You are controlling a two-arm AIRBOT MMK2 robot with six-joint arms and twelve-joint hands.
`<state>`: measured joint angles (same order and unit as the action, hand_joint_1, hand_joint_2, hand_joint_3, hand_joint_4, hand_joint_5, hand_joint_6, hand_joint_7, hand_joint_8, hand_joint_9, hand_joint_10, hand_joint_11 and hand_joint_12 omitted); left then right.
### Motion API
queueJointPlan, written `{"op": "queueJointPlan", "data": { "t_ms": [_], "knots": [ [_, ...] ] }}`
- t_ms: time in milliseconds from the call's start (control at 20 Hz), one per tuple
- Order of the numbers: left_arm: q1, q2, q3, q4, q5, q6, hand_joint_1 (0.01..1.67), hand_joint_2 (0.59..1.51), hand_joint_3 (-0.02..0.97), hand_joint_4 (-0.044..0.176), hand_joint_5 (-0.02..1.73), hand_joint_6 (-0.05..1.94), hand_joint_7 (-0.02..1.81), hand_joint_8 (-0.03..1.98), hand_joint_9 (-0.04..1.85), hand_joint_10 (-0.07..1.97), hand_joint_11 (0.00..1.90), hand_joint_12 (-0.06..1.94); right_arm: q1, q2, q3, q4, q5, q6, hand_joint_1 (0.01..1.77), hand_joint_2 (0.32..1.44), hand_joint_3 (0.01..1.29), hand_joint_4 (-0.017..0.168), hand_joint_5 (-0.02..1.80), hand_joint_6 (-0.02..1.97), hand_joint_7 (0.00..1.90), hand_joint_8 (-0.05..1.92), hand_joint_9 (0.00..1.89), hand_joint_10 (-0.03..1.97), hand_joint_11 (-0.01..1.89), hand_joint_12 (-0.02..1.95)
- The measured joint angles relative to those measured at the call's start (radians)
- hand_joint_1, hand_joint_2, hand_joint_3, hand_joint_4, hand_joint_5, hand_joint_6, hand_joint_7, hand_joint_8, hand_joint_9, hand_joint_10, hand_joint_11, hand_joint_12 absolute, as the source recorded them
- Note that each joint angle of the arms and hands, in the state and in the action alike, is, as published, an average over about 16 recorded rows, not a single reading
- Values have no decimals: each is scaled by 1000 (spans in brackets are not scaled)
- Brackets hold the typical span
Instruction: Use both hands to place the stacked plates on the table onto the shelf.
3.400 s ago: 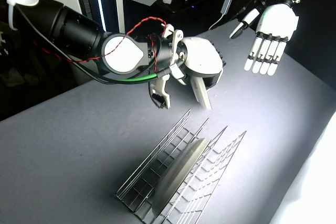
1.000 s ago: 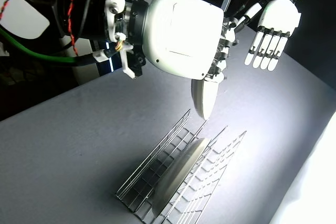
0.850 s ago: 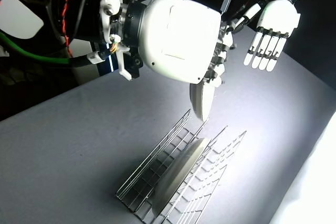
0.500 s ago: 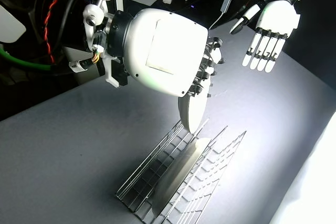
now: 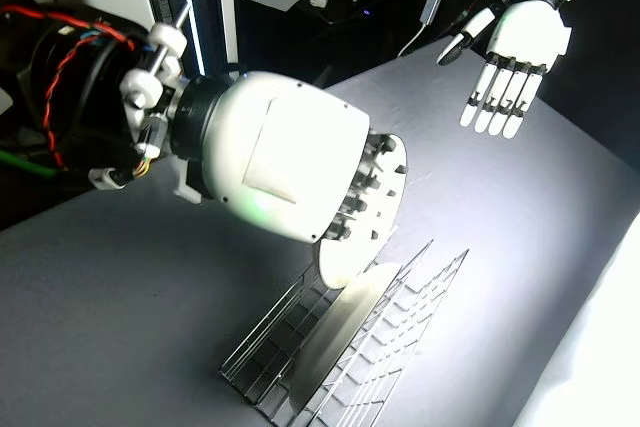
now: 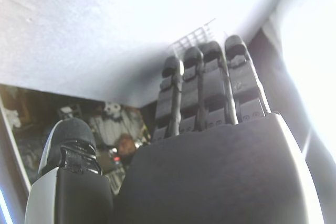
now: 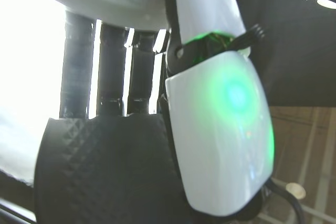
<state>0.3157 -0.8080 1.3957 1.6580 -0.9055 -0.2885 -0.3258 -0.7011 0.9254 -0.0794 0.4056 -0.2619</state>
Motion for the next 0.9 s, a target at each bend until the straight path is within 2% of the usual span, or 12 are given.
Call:
{"op": "queueJointPlan", "data": {
  "t_ms": [250,550,650,900],
  "knots": [
    [0,-1,-2,0,0,0,13,1118,-5,5,168,2,134,13,81,8,21,82,-46,-4,24,-15,36,-1,1286,1039,17,-5,741,352,796,302,799,410,570,1075],
    [0,-3,-5,2,0,0,13,1111,-5,5,151,2,115,13,60,8,17,29,-76,-8,39,-50,70,-3,1134,1048,19,-4,481,91,523,8,527,43,240,994],
    [0,-3,-7,3,-1,0,13,1108,-5,5,151,2,112,14,56,8,18,22,-81,-9,41,-70,81,-3,1074,1036,19,-4,397,24,430,-4,437,17,162,928],
    [0,-5,-18,5,-6,7,13,1099,-5,5,151,2,106,14,47,8,20,4,-84,-10,41,-132,108,-3,917,985,19,-4,232,19,243,1,252,12,43,747]
  ]
}}
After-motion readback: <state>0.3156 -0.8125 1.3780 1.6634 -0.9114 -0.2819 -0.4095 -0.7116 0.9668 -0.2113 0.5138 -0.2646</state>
